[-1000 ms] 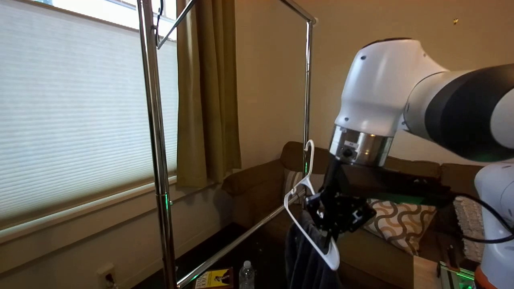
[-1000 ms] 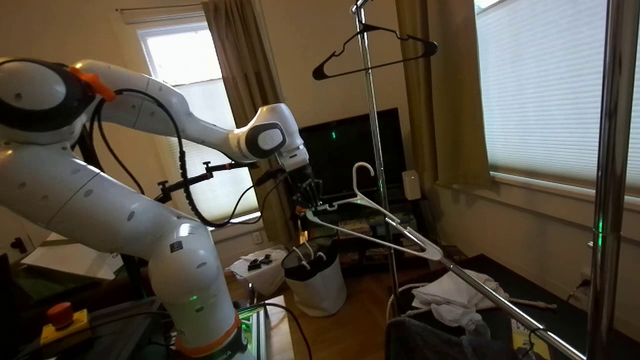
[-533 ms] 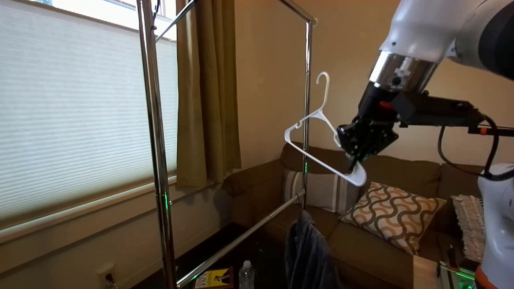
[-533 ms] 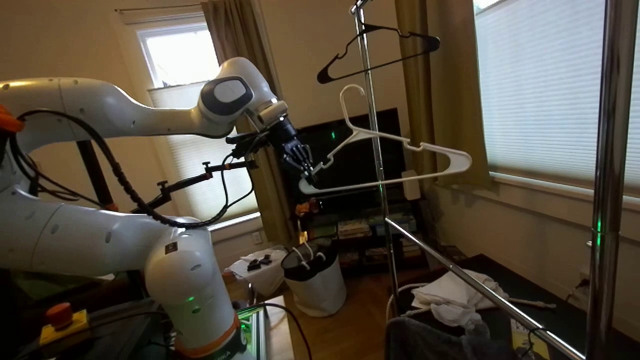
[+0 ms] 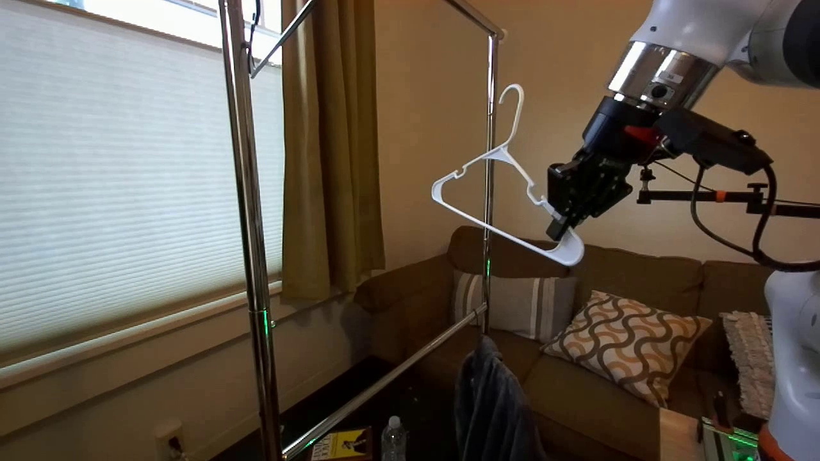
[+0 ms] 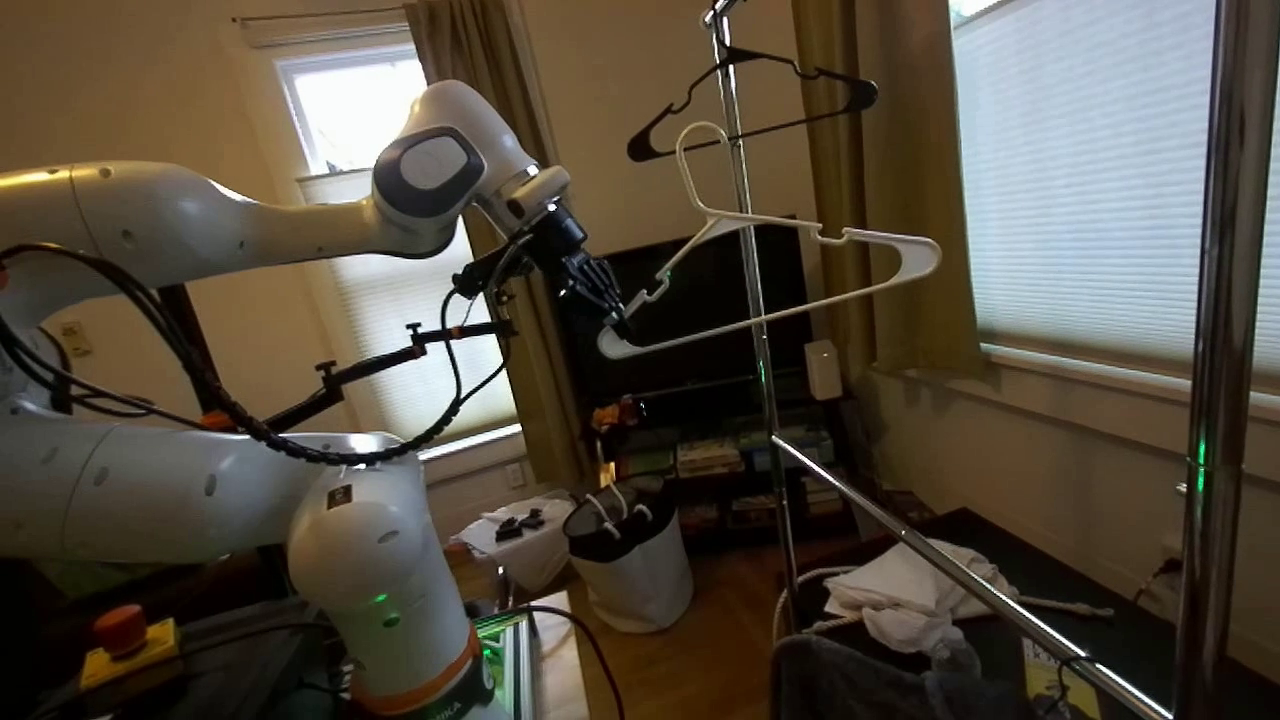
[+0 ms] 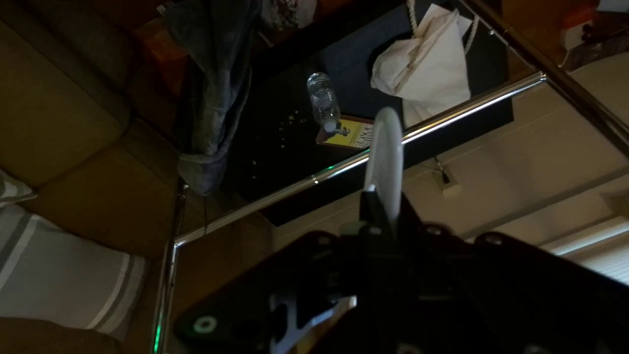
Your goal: Move the white clothes hanger from the bottom rail to the top rail
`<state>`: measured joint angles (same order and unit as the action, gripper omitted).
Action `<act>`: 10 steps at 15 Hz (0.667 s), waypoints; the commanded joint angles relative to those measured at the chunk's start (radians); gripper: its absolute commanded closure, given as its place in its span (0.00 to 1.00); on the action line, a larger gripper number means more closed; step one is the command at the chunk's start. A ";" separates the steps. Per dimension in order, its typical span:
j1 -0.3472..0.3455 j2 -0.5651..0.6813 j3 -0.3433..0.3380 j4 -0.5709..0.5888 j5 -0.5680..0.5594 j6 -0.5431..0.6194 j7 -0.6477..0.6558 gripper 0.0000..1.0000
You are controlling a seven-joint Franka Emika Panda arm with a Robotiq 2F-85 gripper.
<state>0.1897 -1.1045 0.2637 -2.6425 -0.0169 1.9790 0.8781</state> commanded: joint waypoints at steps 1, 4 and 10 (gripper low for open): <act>-0.012 0.014 -0.102 0.032 -0.006 0.075 -0.256 0.98; -0.047 0.118 -0.208 0.123 -0.042 0.110 -0.493 0.98; -0.272 0.293 -0.293 0.385 -0.046 0.153 -0.625 0.98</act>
<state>-0.0018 -0.9171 -0.0296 -2.3871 -0.0553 2.1154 0.2691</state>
